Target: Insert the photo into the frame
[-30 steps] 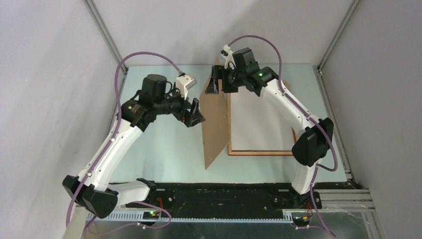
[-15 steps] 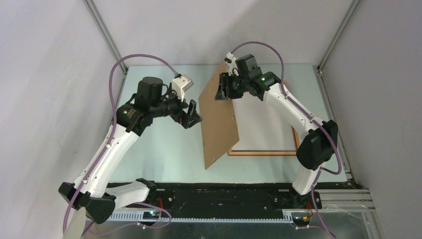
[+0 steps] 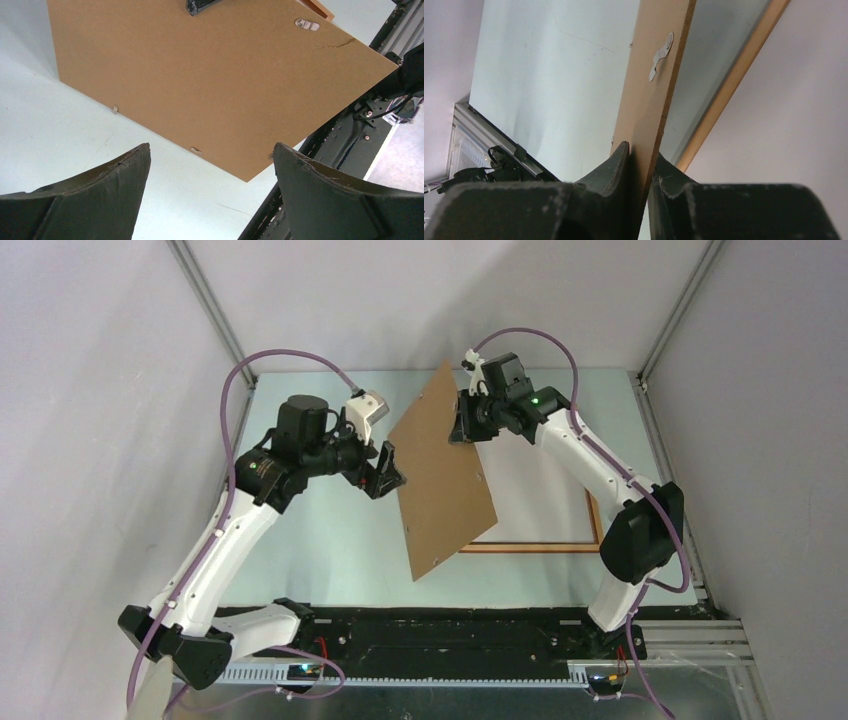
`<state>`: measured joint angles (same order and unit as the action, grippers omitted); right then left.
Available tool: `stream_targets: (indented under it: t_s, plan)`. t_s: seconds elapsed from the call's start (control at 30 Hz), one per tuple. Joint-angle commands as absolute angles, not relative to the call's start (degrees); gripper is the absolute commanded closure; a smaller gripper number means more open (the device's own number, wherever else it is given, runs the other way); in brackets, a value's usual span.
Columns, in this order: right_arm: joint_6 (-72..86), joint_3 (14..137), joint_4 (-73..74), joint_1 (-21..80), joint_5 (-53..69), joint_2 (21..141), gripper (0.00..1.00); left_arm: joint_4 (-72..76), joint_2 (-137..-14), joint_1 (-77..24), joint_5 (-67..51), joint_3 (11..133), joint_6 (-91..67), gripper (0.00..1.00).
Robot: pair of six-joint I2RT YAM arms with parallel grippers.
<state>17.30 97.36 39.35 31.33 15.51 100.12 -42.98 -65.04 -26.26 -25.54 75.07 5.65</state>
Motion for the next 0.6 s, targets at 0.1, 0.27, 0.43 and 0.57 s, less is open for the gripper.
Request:
stream_targets:
  t_s: [0.1,0.27,0.43,0.57]
  plan:
    - [15.90,97.75,38.32,30.49,15.12,96.05,0.77,-42.01,-64.20,-26.54,-24.96,74.57,6.98,0.04]
    - [16.26,97.39,38.13,29.66,15.43,95.46,0.82,-42.06,-64.16,-26.54,-24.77,74.30,7.19,0.04]
    - [16.77,96.48,37.70,28.42,16.02,94.63,1.00,-42.02,-64.25,-26.54,-24.11,73.97,7.67,0.04]
    - [17.46,95.18,37.08,26.95,17.06,93.26,1.00,-42.06,-64.61,-26.55,-23.59,74.00,8.13,0.04]
